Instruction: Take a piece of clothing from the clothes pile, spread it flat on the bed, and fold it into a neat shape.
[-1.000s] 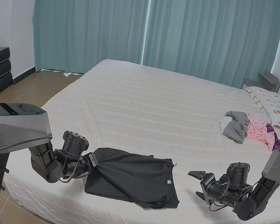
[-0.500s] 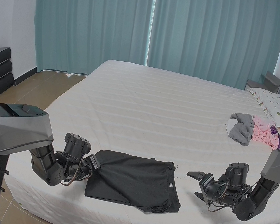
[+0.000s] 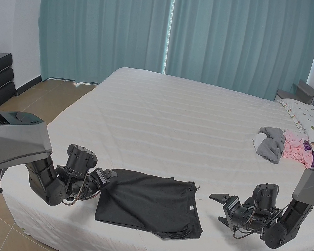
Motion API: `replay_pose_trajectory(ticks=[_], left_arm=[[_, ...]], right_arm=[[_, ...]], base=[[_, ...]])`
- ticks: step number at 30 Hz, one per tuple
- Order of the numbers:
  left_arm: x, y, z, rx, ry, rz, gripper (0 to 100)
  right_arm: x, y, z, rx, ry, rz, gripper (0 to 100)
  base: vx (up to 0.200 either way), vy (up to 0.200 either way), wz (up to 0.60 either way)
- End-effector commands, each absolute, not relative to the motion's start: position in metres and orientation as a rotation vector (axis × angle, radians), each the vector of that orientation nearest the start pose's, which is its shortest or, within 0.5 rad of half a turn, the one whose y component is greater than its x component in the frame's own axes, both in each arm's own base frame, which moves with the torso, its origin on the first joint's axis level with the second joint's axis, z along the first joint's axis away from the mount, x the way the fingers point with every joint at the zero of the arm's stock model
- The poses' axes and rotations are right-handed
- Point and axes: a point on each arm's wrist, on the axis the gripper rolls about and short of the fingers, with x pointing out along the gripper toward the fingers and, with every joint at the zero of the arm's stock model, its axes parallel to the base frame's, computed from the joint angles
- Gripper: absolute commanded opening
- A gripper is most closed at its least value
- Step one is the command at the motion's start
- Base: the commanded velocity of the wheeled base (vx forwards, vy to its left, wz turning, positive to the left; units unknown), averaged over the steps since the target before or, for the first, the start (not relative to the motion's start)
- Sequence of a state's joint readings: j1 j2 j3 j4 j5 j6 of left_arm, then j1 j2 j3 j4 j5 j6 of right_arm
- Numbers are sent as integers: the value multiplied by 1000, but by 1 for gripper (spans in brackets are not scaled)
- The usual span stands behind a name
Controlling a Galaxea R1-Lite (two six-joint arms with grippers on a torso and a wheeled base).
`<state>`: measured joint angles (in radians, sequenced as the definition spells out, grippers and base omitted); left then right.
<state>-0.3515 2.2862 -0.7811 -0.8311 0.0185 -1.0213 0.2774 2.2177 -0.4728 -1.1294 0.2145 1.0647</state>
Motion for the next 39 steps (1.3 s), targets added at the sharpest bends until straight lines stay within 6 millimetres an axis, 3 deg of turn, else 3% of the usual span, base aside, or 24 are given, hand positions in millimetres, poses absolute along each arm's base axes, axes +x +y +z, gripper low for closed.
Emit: replay_pose_trajectory(ticks=[1, 8, 11, 15, 16, 17, 18, 20, 23, 24, 27, 29, 33, 39], left_arm=[[341, -120, 3, -880, 737, 52, 100], [340, -104, 25, -939, 680, 72, 100], [331, -95, 50, -958, 621, 58, 100], [301, -82, 97, -977, 511, 16, 100], [300, -81, 99, -980, 507, 14, 100], [279, -76, 119, -999, 465, -18, 100], [279, -76, 119, -999, 465, -18, 100], [247, -67, 136, -996, 420, -45, 100], [229, -61, 152, -977, 357, -72, 100], [213, -56, 165, -955, 295, -89, 100], [185, -46, 178, -908, 204, -101, 100], [176, -43, 181, -884, 178, -107, 100], [132, -29, 180, -793, 81, -96, 100], [89, -17, 176, -650, -52, -66, 100]], right_arm=[[294, 89, -3, 987, 803, 106, 100], [289, 84, 11, 991, 709, 136, 100], [280, 75, 41, 998, 613, 166, 100], [254, 62, 84, 965, 481, 217, 100], [253, 62, 85, 964, 477, 219, 100], [239, 56, 101, 955, 416, 224, 100], [239, 56, 101, 955, 416, 224, 100], [220, 51, 115, 935, 360, 219, 100], [207, 47, 119, 877, 324, 196, 100], [197, 44, 122, 831, 287, 181, 100], [177, 39, 131, 760, 218, 175, 100], [170, 37, 134, 736, 199, 184, 100], [131, 24, 143, 604, 77, 204, 100], [101, 10, 151, 432, -13, 149, 100]], base=[[0, 0, 0], [0, 0, 0], [0, 0, 0], [0, 0, 0], [0, 0, 0], [0, 0, 0], [0, 0, 0], [0, 0, 0], [0, 0, 0], [0, 0, 0], [0, 0, 0], [0, 0, 0], [0, 0, 0], [0, 0, 0]])
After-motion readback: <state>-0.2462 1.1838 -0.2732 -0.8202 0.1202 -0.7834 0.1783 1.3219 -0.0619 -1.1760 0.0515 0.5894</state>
